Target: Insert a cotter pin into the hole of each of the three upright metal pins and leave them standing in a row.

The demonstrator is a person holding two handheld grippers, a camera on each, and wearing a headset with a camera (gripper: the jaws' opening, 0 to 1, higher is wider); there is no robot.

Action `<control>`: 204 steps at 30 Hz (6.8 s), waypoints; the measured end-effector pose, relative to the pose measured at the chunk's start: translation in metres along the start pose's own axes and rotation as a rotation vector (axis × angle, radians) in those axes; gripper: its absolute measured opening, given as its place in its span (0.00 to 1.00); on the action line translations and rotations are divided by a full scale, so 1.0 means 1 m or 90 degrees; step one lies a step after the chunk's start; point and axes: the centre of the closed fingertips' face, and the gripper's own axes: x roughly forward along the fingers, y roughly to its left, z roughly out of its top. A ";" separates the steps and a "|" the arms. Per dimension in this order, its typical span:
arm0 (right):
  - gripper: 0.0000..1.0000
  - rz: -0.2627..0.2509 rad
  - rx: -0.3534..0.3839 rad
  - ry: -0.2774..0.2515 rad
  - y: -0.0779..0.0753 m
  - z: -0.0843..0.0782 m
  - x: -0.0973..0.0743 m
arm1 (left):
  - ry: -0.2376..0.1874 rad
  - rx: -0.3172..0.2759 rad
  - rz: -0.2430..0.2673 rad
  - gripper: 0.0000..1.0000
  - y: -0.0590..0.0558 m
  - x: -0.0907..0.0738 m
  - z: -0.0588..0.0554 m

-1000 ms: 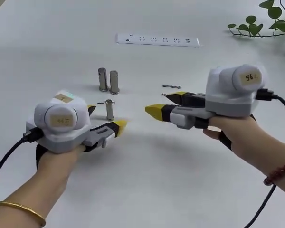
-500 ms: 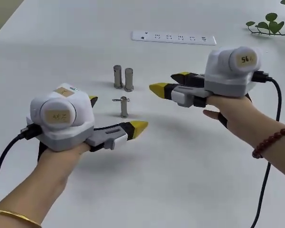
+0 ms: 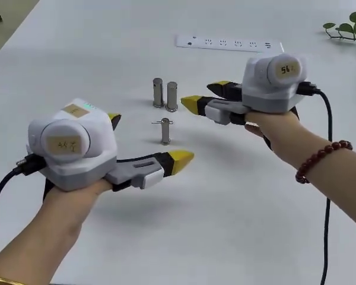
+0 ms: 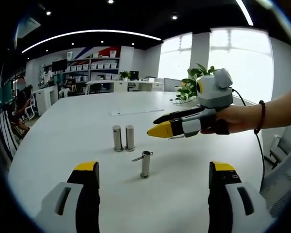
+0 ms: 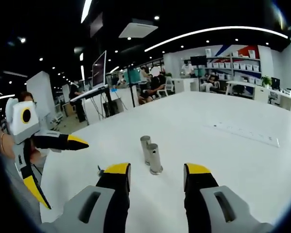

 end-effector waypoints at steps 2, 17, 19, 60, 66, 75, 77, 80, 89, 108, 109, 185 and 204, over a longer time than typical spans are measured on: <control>0.38 0.006 0.000 0.004 0.002 -0.001 0.007 | -0.002 0.004 0.001 0.94 0.000 -0.001 0.001; 0.27 0.014 -0.023 0.009 0.004 -0.002 0.042 | -0.019 0.013 -0.005 0.99 0.002 -0.010 0.009; 0.26 0.011 -0.021 0.010 0.002 -0.003 0.046 | -0.019 0.014 -0.007 0.99 0.002 -0.010 0.010; 0.07 0.041 -0.089 0.038 0.007 -0.013 0.051 | 0.001 0.022 -0.012 0.96 0.000 -0.024 0.002; 0.07 0.057 -0.103 0.026 0.011 -0.006 0.040 | 0.000 0.033 -0.022 0.96 -0.004 -0.026 0.001; 0.07 0.089 -0.126 0.031 0.007 -0.012 0.023 | -0.002 0.037 -0.026 0.95 -0.007 -0.030 0.003; 0.07 0.095 -0.127 0.037 0.006 -0.015 0.019 | -0.004 0.037 -0.028 0.95 -0.008 -0.031 0.003; 0.07 0.102 -0.128 0.040 0.006 -0.019 0.012 | -0.006 0.037 -0.029 0.95 -0.009 -0.032 0.004; 0.07 0.142 -0.143 0.042 0.017 -0.026 -0.013 | -0.007 0.035 -0.031 0.95 -0.012 -0.037 0.001; 0.07 0.202 -0.152 0.067 0.052 -0.060 -0.054 | -0.023 0.033 -0.029 0.94 -0.015 -0.042 0.004; 0.07 0.201 -0.152 0.068 0.054 -0.061 -0.055 | -0.023 0.033 -0.029 0.93 -0.015 -0.042 0.004; 0.26 0.068 -0.128 0.207 -0.020 -0.053 -0.088 | -0.016 0.029 -0.042 0.94 -0.026 -0.045 -0.001; 0.19 0.022 -0.137 0.314 -0.077 -0.071 -0.064 | -0.018 0.020 -0.043 0.92 -0.023 -0.044 -0.003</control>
